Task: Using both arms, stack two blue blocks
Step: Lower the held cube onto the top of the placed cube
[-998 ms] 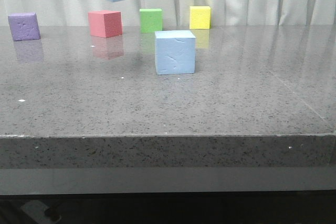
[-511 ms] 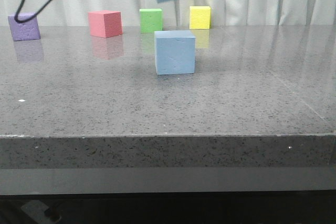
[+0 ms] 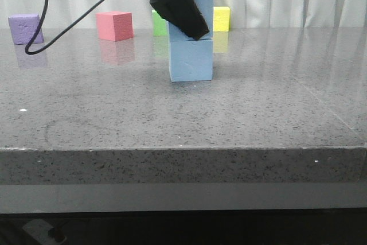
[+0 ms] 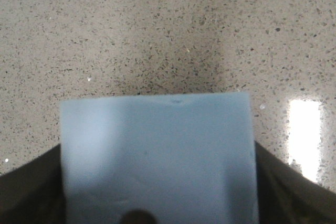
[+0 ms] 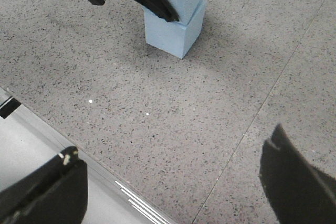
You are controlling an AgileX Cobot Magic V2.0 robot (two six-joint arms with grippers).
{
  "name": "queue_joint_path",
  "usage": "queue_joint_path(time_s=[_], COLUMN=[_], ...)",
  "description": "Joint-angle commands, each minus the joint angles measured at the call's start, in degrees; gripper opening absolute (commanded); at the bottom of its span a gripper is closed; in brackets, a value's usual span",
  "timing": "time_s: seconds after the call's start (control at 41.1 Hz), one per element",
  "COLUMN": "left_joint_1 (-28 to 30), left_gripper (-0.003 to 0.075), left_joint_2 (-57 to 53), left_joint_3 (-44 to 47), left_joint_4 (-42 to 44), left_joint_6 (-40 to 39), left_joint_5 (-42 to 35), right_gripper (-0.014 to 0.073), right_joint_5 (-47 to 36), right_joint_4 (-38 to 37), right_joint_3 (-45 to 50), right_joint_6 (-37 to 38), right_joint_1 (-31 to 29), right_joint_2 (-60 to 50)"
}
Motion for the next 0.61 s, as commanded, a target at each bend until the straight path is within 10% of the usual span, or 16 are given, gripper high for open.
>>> queue_joint_path(time_s=[0.0, 0.584], left_joint_1=[-0.41, -0.41], left_gripper=[0.0420, 0.0607], left_joint_2=[-3.29, -3.29], left_joint_3=[-1.85, -1.85], left_joint_4=[-1.34, -0.02], left_joint_6=[0.32, 0.55], left_joint_5=[-1.63, -6.19], right_gripper=[0.0665, 0.0665], right_joint_5=[-3.90, -3.90], right_joint_4=[0.54, 0.54], right_joint_3=[-1.50, -1.50], right_joint_6=[-0.26, -0.26], right_joint_1=[-0.38, -0.38], right_joint_2=[-0.08, -0.08])
